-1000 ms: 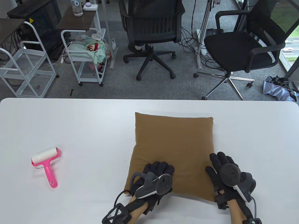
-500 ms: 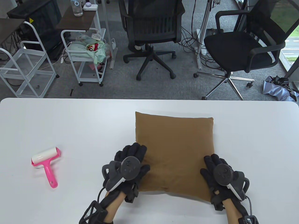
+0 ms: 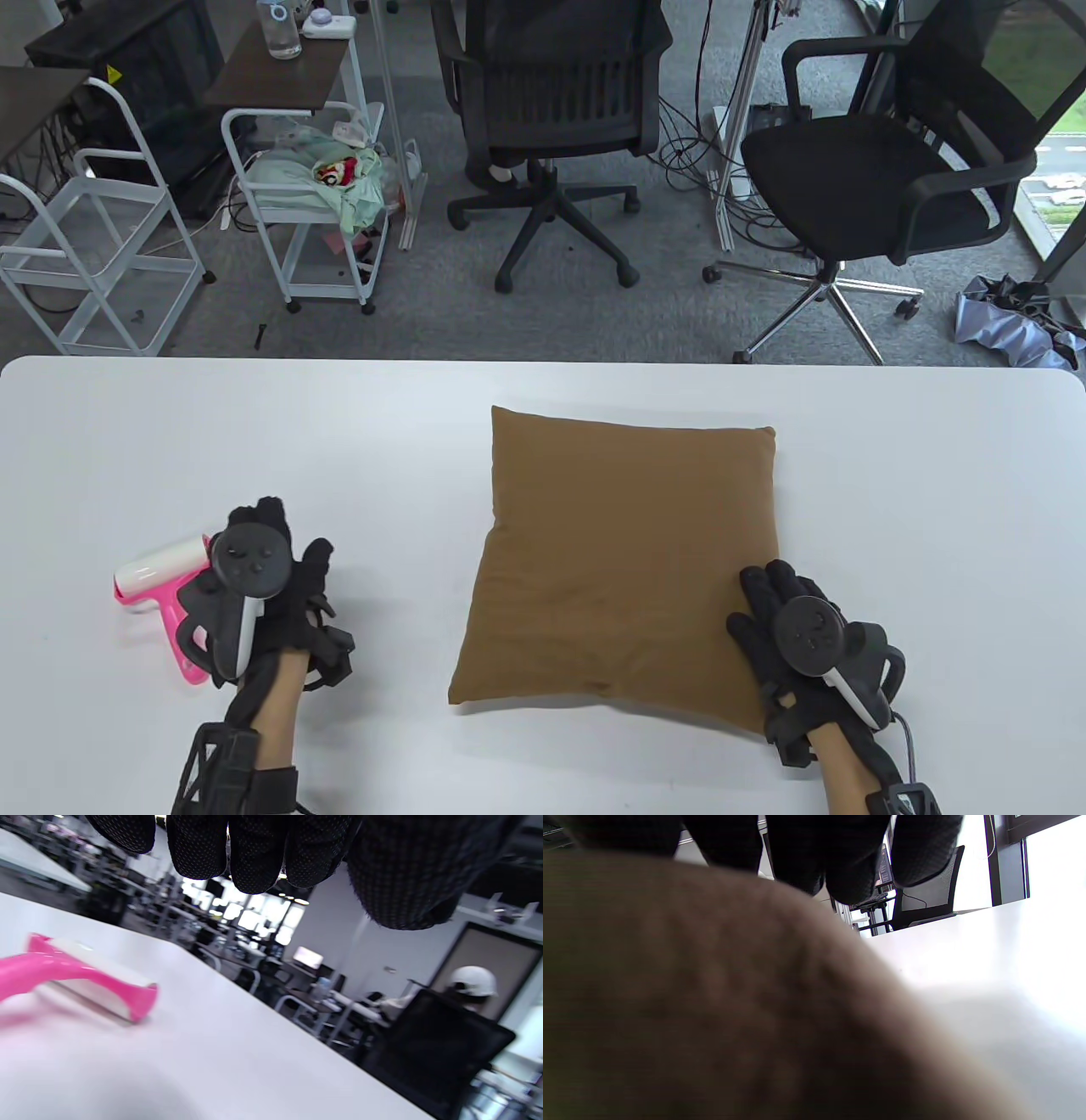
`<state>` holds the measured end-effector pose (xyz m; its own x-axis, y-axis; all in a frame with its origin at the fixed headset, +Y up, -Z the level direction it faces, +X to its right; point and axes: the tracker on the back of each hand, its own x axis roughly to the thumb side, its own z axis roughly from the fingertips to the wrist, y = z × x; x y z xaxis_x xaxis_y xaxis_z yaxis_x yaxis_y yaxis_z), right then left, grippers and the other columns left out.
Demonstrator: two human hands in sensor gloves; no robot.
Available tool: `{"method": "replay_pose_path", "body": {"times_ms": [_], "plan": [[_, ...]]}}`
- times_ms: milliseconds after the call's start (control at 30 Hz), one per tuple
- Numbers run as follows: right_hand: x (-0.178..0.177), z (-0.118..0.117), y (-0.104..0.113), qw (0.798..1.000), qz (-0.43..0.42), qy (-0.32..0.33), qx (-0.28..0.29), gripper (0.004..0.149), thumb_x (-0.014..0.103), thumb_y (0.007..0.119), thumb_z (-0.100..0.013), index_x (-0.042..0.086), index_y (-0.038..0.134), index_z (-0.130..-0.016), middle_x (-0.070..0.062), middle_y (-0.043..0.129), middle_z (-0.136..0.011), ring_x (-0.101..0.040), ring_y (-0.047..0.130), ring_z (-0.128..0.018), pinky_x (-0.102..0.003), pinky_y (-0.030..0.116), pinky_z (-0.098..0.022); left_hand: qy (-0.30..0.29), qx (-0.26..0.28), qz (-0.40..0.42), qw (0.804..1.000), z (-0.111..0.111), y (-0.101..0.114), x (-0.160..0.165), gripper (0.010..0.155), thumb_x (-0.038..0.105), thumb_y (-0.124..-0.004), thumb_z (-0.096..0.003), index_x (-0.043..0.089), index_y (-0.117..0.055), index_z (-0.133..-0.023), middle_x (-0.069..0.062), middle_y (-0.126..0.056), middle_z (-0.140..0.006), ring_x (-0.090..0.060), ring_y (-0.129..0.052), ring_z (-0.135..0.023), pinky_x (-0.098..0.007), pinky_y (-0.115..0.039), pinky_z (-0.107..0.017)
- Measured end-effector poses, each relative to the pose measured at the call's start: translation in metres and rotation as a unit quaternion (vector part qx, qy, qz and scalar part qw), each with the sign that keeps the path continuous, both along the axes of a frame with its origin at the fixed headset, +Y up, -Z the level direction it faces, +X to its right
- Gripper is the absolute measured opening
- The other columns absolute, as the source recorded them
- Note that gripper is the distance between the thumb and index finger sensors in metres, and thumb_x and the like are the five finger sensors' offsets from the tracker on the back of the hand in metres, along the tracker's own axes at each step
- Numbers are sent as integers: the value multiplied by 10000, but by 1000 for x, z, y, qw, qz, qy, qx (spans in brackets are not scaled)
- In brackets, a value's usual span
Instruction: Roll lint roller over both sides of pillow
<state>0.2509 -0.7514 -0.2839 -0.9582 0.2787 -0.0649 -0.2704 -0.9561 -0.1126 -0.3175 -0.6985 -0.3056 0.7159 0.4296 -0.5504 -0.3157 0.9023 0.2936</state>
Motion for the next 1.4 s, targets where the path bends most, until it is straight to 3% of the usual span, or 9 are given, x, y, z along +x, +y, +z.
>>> {"method": "replay_pose_path", "body": {"times_ms": [167,267,433,533,600,733,933,1233,1400], "plan": [[0,0,0,1000,0,-1,0,607,613,706,-377,420,646,-950,25,662,-1148,-300,705,-1030,-531,661,-724,109,-106,2,988,-9,-30,-48,842,529,-829,-341,305,-466,-1067,-75,-450,-1192,-425,-509,-1097,-649,-488,-754],[0,0,0,1000,1,-2,-1,608,613,706,-377,422,643,-951,28,663,-1148,-298,705,-1030,-531,660,-724,161,-177,10,971,-9,-53,-71,871,520,-836,-337,271,-432,-1067,-115,-466,-1171,-459,-623,-1036,-631,-587,-712],[0,0,0,1000,-3,-3,-3,610,616,705,-376,426,638,-952,35,673,-1145,-299,707,-1030,-531,660,-725,179,-212,-6,961,-4,-81,-83,836,428,-870,-343,214,-466,-1043,-146,-713,-1037,-371,-930,-796,-565,-775,-579],[0,0,0,1000,-3,-3,-4,607,616,705,-376,427,642,-949,34,673,-1144,-298,709,-1029,-530,661,-725,177,-205,-90,958,-6,-83,-81,759,364,-885,-344,242,-553,-1016,-93,-871,-913,-281,-1055,-601,-522,-855,-483],[0,0,0,1000,-4,-3,-5,608,617,705,-376,428,638,-950,35,653,-1151,-296,709,-1030,-530,661,-725,174,-214,-97,956,-9,-82,-80,760,357,-891,-336,224,-563,-1008,-90,-893,-888,-273,-1078,-560,-512,-873,-453],[0,0,-1,1000,-5,-1,-8,608,616,705,-376,427,638,-951,37,668,-1147,-296,711,-1029,-530,662,-725,143,-158,-65,975,-14,-66,-67,732,348,-899,-330,215,-622,-994,-109,-924,-859,-280,-1091,-521,-514,-886,-429],[0,-1,-1,1000,-11,2,-14,606,614,704,-379,429,632,-951,40,659,-1149,-290,717,-1029,-528,666,-726,40,-38,26,998,-33,-13,-14,724,354,-885,-339,223,-620,-1000,-110,-917,-867,-287,-1079,-522,-520,-871,-439],[0,-2,-1,1000,-12,4,-16,606,613,703,-380,429,629,-952,38,644,-1154,-290,730,-1023,-526,674,-722,-143,85,121,979,-69,68,114,684,381,-864,-351,226,-675,-990,-118,-961,-827,-276,-1071,-457,-526,-864,-432],[0,-2,-2,1000,-18,5,-21,604,614,704,-380,432,628,-952,46,649,-1153,-285,731,-1025,-525,676,-722,-191,70,78,976,-94,71,183,661,393,-853,-356,245,-698,-981,-95,-980,-816,-262,-1079,-441,-519,-871,-429]]}}
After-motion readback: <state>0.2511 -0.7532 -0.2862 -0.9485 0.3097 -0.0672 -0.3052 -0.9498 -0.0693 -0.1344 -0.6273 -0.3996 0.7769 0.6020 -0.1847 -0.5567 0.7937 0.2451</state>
